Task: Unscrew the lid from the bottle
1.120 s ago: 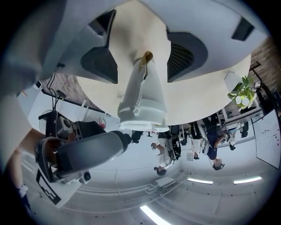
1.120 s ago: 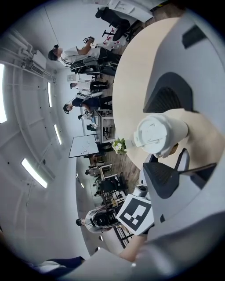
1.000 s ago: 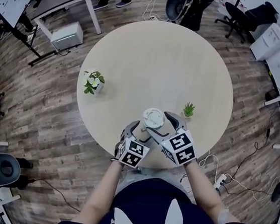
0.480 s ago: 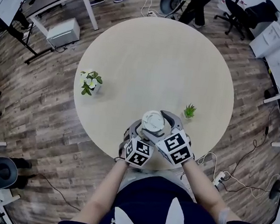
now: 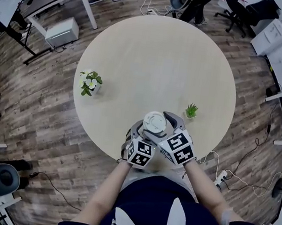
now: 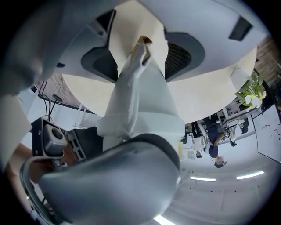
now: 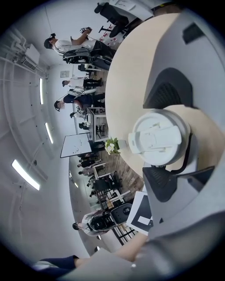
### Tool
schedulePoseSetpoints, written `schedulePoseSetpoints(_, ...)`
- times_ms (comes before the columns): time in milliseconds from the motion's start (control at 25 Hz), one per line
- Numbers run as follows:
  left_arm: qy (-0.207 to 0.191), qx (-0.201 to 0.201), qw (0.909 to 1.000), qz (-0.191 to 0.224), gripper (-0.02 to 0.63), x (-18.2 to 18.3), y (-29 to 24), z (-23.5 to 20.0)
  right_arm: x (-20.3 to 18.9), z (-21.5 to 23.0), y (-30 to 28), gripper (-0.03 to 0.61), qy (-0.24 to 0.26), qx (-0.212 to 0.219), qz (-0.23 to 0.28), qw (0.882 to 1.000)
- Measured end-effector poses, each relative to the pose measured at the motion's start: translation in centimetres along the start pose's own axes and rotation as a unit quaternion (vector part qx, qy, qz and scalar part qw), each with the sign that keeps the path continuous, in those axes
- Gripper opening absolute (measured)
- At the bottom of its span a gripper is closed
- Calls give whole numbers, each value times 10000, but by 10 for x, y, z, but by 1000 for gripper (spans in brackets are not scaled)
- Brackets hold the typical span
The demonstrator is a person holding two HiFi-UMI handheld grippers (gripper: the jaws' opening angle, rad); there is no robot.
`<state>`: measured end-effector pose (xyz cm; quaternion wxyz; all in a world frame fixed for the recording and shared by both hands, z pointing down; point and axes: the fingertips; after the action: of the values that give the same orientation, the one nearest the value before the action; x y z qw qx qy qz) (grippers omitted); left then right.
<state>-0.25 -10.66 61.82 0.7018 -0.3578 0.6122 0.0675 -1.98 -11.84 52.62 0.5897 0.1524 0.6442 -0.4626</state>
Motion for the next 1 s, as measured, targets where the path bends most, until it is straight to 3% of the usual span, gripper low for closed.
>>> schedulePoseSetpoints(360, 67, -32, 9999, -89, 336, 0, -1, 0, -2, 5, 0, 408, 54, 160, -92, 9998)
schedulePoseSetpoints(800, 105, -141, 9998, -108, 334, -2, -1, -1, -3, 3, 1, 387, 368, 883, -488, 9942)
schedulePoseSetpoints(1000, 88, -184, 9997, -136, 334, -1, 0, -1, -4, -1, 1, 388, 721, 1494, -839, 9826)
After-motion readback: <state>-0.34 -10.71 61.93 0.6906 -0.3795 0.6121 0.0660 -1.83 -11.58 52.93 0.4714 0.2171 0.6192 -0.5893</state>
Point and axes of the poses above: the fingertips, and each gripper's own axes: y backward along the fingers, z to its right, x out of its top, and after that the axes turned 14 degrees about z, right-handed
